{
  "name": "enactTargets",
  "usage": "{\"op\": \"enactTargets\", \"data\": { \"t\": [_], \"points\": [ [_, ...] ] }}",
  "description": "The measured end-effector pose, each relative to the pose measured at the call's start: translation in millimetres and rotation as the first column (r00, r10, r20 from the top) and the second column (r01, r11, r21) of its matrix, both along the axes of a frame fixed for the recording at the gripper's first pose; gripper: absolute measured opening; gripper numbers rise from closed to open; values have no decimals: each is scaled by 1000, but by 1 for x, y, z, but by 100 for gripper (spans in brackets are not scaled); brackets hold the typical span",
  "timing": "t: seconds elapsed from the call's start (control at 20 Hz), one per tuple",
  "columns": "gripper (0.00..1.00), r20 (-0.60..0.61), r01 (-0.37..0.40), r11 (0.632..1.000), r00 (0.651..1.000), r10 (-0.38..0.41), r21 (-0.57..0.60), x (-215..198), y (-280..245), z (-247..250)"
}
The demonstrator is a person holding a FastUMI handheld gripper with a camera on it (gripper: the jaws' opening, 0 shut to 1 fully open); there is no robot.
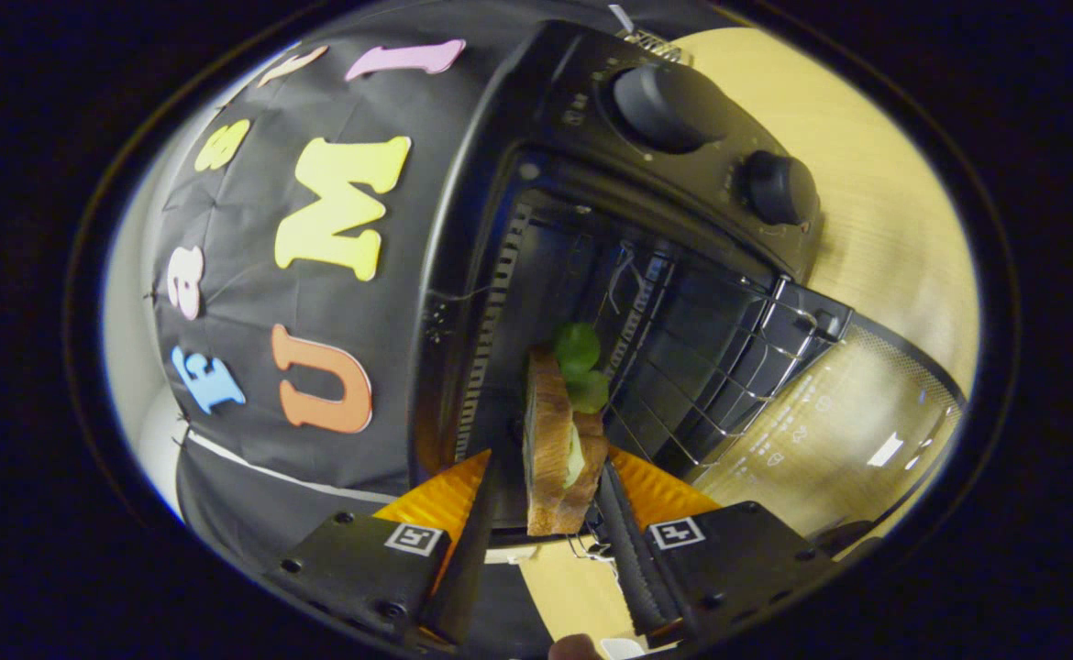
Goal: Open the toaster oven, put the food inside, and close the toaster oven door.
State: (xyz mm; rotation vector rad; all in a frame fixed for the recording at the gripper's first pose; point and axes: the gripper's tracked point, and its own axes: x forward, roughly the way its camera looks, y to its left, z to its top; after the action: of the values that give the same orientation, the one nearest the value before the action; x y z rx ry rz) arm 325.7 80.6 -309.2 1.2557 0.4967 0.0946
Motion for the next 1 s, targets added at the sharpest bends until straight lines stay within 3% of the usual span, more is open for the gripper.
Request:
{"op": "enactTargets", "data": {
  "t": [0.25, 0.5, 0.75, 1.0],
  "points": [
    [85, -81, -155, 963, 987, 140, -222, -19, 14, -8],
    [91, -164, -277, 843, 960, 227, -461, -38, 14, -16],
    [91, -175, -316, 777, 949, 262, -545, -63, 15, -1],
    [95, -160, -317, 631, 942, 295, -708, -101, 1, 27]
  ]
}}
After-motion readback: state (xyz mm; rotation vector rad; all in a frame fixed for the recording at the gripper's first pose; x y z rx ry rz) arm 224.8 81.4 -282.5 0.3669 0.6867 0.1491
